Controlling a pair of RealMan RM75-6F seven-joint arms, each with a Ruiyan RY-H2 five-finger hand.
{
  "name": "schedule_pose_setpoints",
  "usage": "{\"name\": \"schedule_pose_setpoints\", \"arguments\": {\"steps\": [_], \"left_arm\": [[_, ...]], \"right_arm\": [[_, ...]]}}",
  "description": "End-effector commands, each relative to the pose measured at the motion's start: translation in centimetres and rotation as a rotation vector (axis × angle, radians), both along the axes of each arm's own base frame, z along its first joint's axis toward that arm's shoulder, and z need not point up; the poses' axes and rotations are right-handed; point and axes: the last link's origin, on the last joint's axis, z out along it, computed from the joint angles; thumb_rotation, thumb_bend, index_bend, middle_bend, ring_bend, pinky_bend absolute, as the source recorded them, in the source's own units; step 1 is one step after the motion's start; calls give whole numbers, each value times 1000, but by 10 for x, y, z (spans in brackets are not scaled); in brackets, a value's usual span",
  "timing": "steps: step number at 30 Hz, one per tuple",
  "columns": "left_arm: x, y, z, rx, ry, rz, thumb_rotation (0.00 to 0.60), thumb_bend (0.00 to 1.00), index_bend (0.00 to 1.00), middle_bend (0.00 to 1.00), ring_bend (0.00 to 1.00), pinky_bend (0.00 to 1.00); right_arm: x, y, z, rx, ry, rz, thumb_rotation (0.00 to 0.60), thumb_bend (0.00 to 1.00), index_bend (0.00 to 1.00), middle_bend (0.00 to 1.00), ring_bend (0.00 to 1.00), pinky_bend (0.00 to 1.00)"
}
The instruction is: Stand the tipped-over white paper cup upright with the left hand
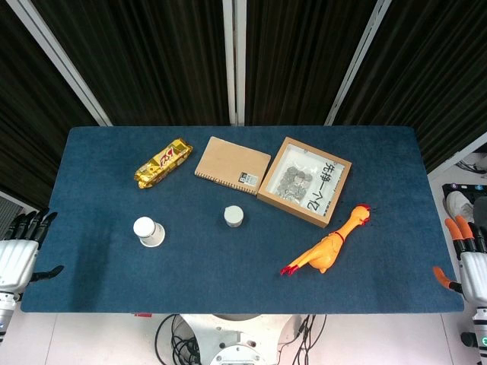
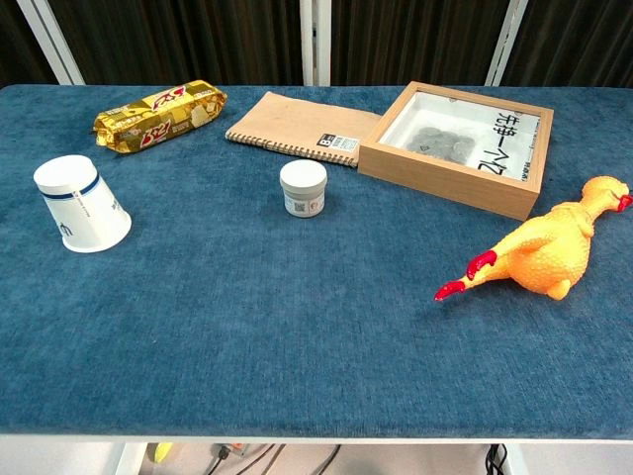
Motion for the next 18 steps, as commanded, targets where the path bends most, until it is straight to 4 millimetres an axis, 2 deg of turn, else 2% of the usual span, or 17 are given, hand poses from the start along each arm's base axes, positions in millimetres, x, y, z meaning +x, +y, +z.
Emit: {"name": "schedule_pose_setpoints", "arguments": {"steps": [1,11,18], "left_arm": [[1,0,-1,-1,-11,-7,600,95,0,0,0,0],[12,1,-3,-23,-27,-46,600,94,0,0,0,0],[38,15,-14,-65,-64,-124,600,96,0,0,0,0]], "right_arm": [[-2,-1,-1,10,3,-7,600,169,0,0,0,0],[4,-1,4,-13,3,14,600,168,0,0,0,0],[9,-3,10,-28,3,27,600,167,0,0,0,0]]}}
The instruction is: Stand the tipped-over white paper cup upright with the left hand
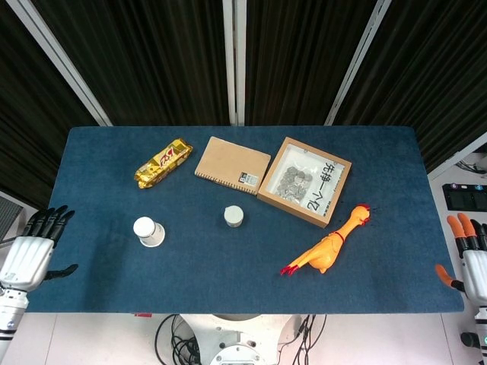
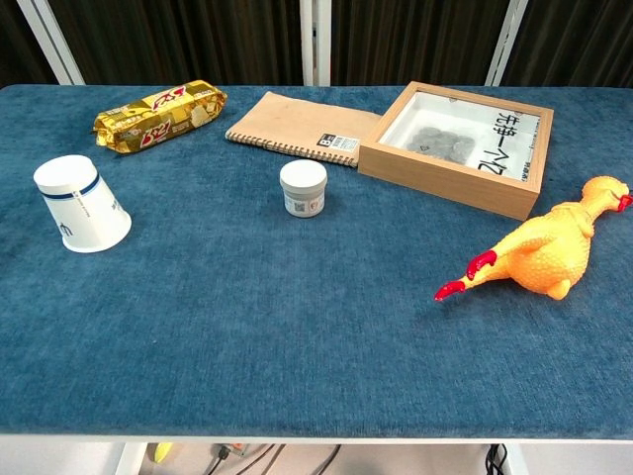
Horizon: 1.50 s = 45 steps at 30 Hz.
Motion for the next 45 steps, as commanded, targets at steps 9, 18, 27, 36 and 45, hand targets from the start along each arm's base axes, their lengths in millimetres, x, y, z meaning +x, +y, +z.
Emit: {"name": "schedule_pose_setpoints", "arguments": {"steps": [9,18,27,36,45], "left_arm": [[74,42,-47,-197,119,-209,600,95,0,0,0,0],[127,69,-91,-306,284,-292,600,95,0,0,0,0],[131,84,-120,-337,449,-290,600,95,0,0,0,0],[127,87,-138,-314,677,-261,600,96,91,47,0,0],[123,89,-150,-313,754,-255,600,97,188,138,0,0]], "right_arm": [[-4,0,6,-10,0,-16,600,168,0,0,0,0],[-9,3,9,-21,-10,-17,600,168,0,0,0,0],[-17,3,9,-11,-15,-35,600,168,0,0,0,0],[-23,3,6,0,-16,-52,600,169,0,0,0,0],[-27,4,8,-5,-17,-64,600,172,0,0,0,0]]}}
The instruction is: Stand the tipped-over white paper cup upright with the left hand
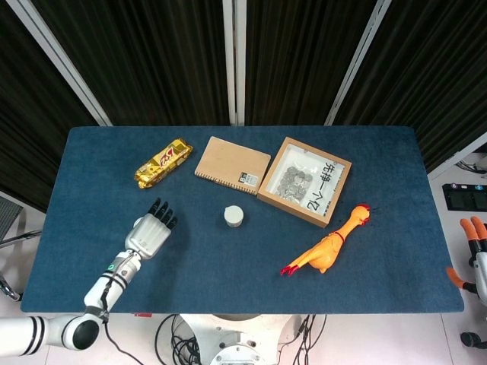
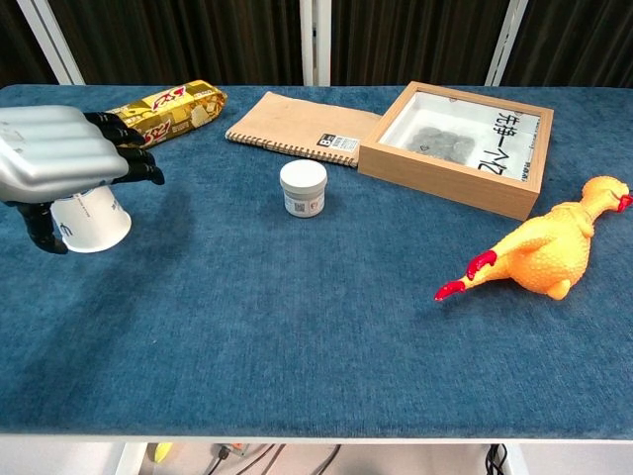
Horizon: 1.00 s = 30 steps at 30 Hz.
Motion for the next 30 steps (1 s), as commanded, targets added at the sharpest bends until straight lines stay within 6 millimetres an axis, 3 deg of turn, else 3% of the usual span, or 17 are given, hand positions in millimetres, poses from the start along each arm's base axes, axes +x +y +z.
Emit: {"name": "schedule_pose_setpoints", "arguments": {"steps": [1,12,22,27,30], "left_arm": [[-1,1,-2,9,13,-6,600,97,206,151,0,0],[-8,7,-5,56,67,-77,600,121,352,279,0,0],[-12,10,-5,56,34,-76,600,158,399,351,10,0],[-6,11,2,75,-57,-99,600,170,414,369,33,0],[-1,11,9,93,-198,-158,600,168,411,366,44,0]], "right_arm": [[-1,0,1,0,0,-4,600,172,0,0,0,0],[-4,0,-2,16,0,-22,600,172,0,0,0,0],[-5,-1,-4,29,1,-35,600,175,0,0,0,0],[-4,-2,-4,30,2,-35,600,176,0,0,0,0],[-5,-2,-3,30,2,-38,600,176,0,0,0,0]]}}
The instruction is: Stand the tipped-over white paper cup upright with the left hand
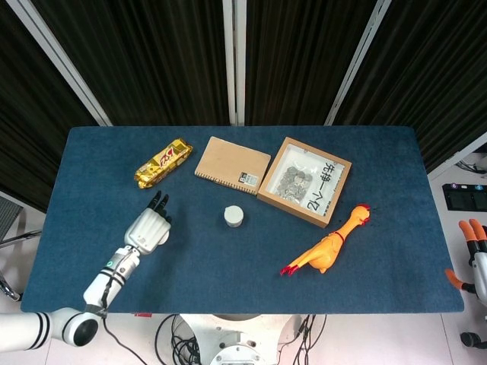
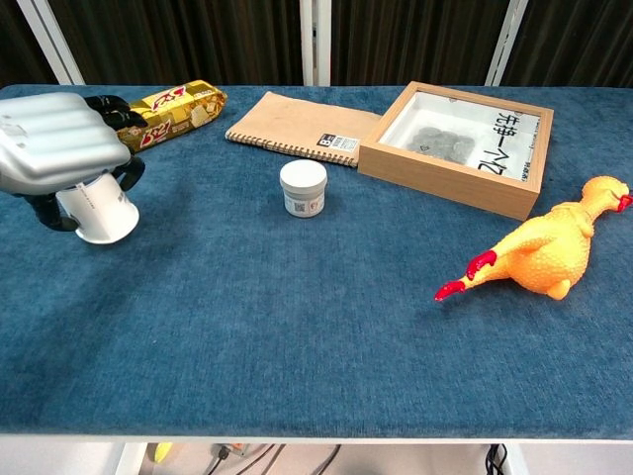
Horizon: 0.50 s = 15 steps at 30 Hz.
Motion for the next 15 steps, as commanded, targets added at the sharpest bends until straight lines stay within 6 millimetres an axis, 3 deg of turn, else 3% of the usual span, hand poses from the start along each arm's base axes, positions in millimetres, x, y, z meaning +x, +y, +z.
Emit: {"name": "schedule_pose_setpoints", "arguments": {"steps": [1,5,9,15], "left_arm": [[5,0,10,13,-225,-76,600,168,409,364,44,0],[-6,-3,12,-34,-583,5,600,167,403,359,44,0],[-27,-2,10,-107,-910,206,600,167,399,356,44,0],[-55,-3,6,-189,-1092,326,600,167,383,341,43,0]], "right_arm": [[-1,0,0,2,0,-4,600,176,0,0,0,0],[-1,-1,-1,10,-1,-9,600,176,0,0,0,0],[-1,-1,-3,15,-1,-13,600,176,0,0,0,0],[-1,-1,-3,17,3,-16,600,176,0,0,0,0]]}}
